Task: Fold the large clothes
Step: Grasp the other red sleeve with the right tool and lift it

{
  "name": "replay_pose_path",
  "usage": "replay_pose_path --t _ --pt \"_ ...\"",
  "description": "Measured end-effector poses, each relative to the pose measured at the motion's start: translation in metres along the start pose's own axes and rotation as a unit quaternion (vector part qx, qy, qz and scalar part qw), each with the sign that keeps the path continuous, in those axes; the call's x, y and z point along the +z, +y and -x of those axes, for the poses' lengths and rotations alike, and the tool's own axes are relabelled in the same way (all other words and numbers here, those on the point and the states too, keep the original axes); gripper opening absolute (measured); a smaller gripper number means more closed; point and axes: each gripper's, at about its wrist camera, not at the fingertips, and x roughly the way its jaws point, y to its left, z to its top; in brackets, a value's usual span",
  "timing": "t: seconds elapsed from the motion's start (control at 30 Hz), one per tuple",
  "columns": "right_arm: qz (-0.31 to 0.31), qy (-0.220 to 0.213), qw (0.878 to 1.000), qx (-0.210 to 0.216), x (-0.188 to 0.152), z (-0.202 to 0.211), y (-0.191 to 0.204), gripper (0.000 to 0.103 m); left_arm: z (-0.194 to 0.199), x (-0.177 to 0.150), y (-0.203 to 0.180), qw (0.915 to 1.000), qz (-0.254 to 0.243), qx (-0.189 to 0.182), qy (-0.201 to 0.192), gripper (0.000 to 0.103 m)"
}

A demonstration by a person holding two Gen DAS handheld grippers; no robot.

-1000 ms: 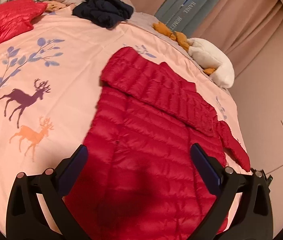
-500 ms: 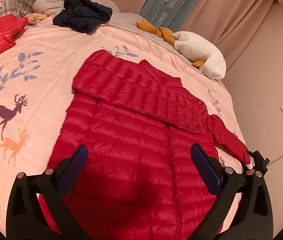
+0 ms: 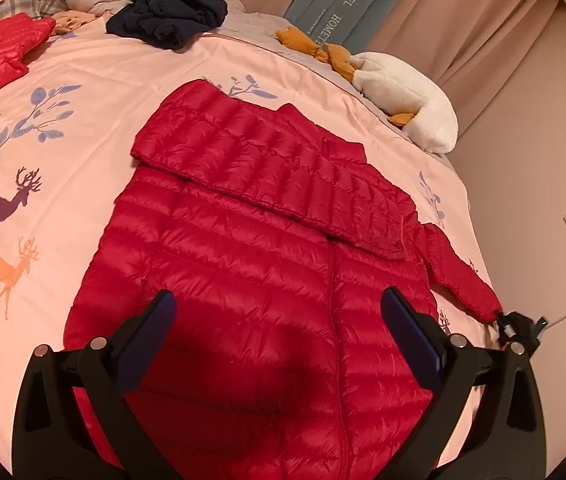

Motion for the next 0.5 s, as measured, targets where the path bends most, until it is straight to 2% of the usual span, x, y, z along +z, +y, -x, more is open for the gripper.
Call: replay_pose_path --t 0.13,0.23,0.33,0.4,0.5 --pt "0.113 -0.029 0.993 0.03 -0.01 0.032 0.072 0.005 -0.001 -0.002 0.009 0.9998 0.016 -0.002 0.013 0.102" --pt "0.198 -0.042 0.977 0.073 -0.031 0.055 0.134 0.005 -0.001 -0.005 0.015 0.9993 0.027 -0.015 0.022 0.102" --pt "0.283 -0.042 0.952 0.109 -0.066 0.07 0.194 0.005 0.002 -0.006 0.019 0.998 0.038 -0.041 0.03 0.102" --pt "0.339 -0.034 0.931 0.131 -0.098 0.076 0.23 0.005 0.005 -0.005 0.019 0.9968 0.039 -0.061 0.032 0.102" --pt "0.402 0.0 0.902 0.157 -0.151 0.073 0.269 0.006 0.008 0.001 0.018 0.9954 0.043 -0.082 0.027 0.102"
